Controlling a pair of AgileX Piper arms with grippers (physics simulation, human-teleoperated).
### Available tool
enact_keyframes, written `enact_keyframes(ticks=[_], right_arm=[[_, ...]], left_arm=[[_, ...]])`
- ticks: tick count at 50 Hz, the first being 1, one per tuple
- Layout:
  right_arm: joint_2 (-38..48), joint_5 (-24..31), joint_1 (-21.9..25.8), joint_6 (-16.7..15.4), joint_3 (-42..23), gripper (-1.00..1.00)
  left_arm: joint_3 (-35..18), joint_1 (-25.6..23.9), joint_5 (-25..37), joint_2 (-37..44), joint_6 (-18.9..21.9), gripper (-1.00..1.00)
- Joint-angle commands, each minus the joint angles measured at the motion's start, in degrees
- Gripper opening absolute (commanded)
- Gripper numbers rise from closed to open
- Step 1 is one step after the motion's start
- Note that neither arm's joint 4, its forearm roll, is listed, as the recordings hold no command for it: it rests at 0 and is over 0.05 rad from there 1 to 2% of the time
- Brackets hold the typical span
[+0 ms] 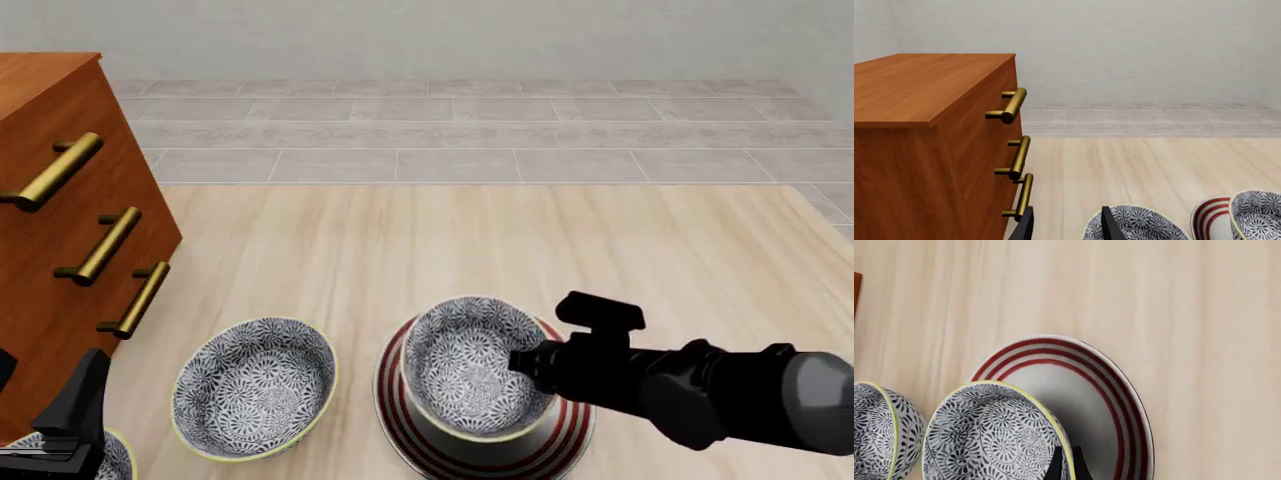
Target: Pick up the bowl and put it in the front on the plate.
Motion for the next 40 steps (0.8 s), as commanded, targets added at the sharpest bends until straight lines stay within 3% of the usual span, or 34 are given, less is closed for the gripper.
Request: enact_keyframes(ticks=[1, 6, 7, 40], right_arm=[[0.27, -0.57, -0.04, 0.31, 0.07, -1.00], [0.45, -0.22, -0.55, -0.28, -0.37, -1.00], [0.45, -0.20, -0.44, -0.21, -0.44, 1.00], [-3.76, 4.73, -1.74, -2.07, -3.18, 1.00]], left_arm=[[0.00, 0.00, 0.00, 0.00, 0.00, 1.00], [0.00, 0.00, 0.00, 0.00, 0.00, 1.00], [0.00, 0.00, 0.00, 0.00, 0.00, 1.00], [0.00, 0.00, 0.00, 0.00, 0.00, 1.00]])
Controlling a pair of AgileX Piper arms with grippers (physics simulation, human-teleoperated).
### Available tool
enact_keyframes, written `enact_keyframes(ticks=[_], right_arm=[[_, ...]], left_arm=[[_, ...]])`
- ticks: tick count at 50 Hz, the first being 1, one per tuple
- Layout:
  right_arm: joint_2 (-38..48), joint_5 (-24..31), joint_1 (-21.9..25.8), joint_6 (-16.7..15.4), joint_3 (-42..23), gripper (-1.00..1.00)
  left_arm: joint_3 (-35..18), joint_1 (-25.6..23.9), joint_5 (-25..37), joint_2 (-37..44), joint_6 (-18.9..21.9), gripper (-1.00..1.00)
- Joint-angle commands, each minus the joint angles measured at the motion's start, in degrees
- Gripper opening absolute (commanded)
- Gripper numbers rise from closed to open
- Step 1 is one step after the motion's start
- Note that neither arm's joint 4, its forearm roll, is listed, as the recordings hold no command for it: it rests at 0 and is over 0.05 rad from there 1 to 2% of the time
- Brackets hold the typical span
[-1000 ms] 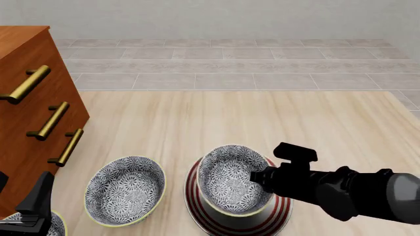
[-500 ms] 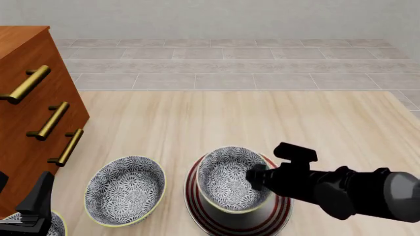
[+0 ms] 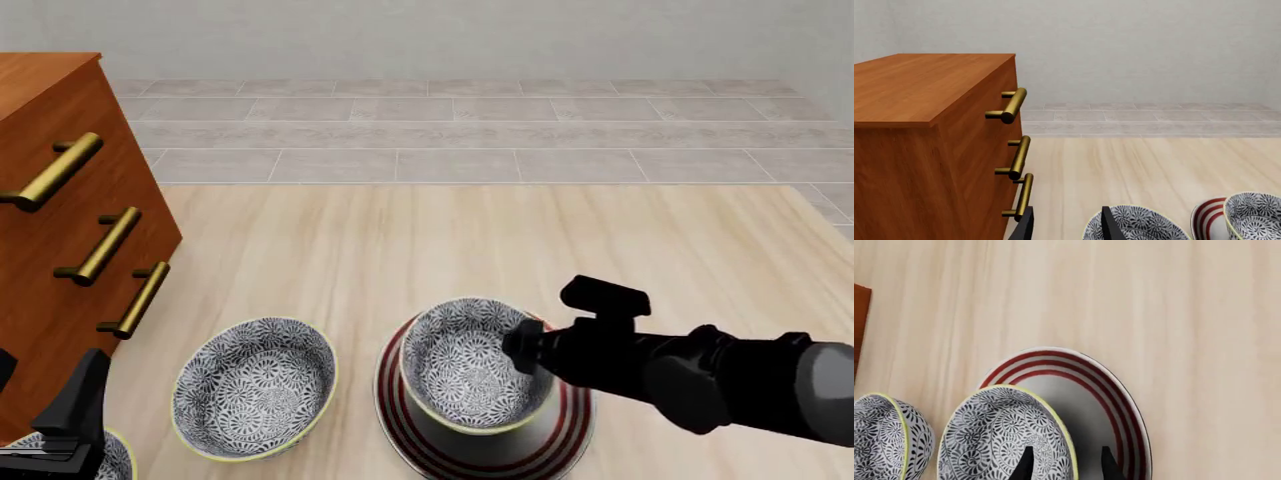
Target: Pick up the bowl and put it in the front on the plate.
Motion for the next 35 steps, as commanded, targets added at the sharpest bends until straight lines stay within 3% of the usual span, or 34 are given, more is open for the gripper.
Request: enact_keyframes(ticks=[1, 35], right_arm=[[-2.64, 2.80, -0.66, -1.00, -1.34, 1.00], [-16.44, 18.71, -4.66, -7.71, -10.31, 1.00]], left_arm=[[0.00, 0.00, 0.00, 0.00, 0.00, 1.00], [0.00, 0.00, 0.00, 0.00, 0.00, 1.00]])
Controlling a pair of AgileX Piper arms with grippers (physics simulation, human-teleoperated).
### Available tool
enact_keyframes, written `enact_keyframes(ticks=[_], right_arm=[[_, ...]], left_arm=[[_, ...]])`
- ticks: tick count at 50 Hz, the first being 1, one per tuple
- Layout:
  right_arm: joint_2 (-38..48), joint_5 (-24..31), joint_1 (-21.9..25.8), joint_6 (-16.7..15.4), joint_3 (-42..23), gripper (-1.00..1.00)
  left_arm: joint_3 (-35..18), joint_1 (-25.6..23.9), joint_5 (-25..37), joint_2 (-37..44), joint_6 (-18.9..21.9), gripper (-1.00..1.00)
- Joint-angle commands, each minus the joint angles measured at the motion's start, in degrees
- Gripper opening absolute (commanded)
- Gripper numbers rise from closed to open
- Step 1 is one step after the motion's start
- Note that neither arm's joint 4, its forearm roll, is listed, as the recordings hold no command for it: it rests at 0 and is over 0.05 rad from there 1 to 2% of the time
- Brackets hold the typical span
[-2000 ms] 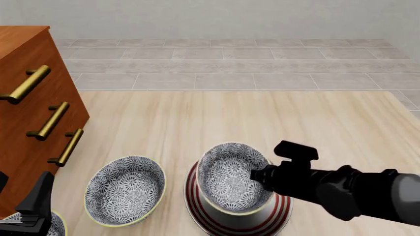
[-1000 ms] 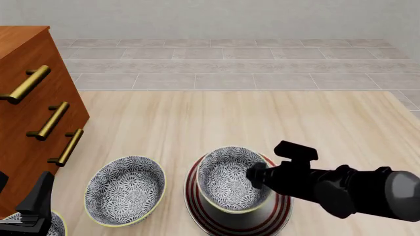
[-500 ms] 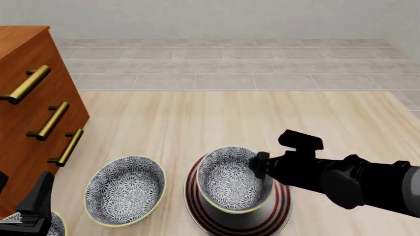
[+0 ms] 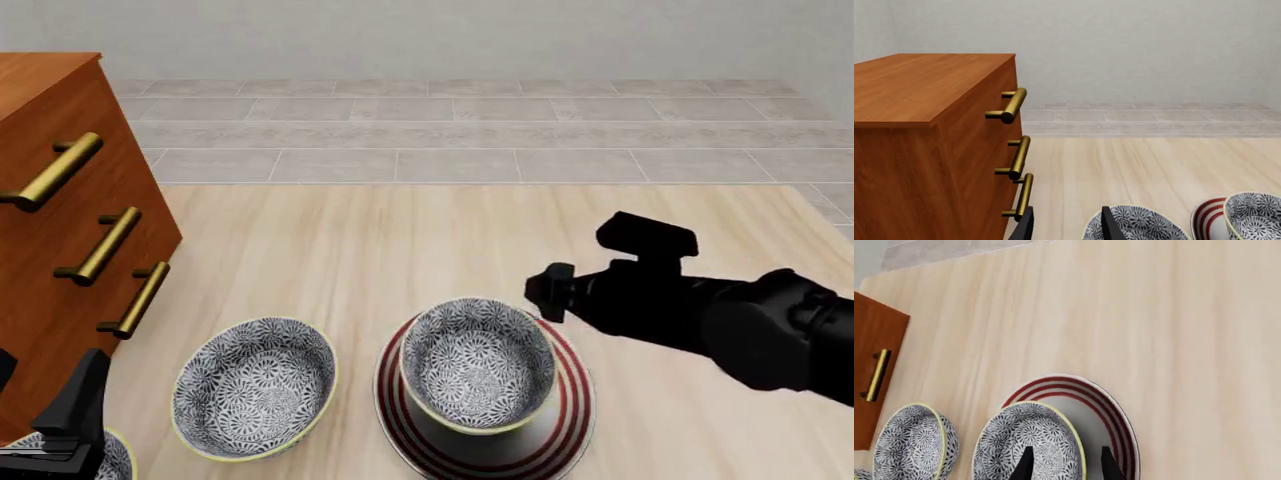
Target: Pick up the bowl and put it in the front on the plate.
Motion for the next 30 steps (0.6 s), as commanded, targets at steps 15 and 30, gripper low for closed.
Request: enact_keyframes(ticks=[15, 30], right_arm=[[-8.79, 8.11, -2.05, -3.84, -5.04, 1.00], [-8.83, 6.71, -4.46, -4.02, -10.00, 1.00]], left_arm=[[0.00, 0.00, 0.00, 0.00, 0.00, 1.00], [0.00, 0.00, 0.00, 0.00, 0.00, 1.00]])
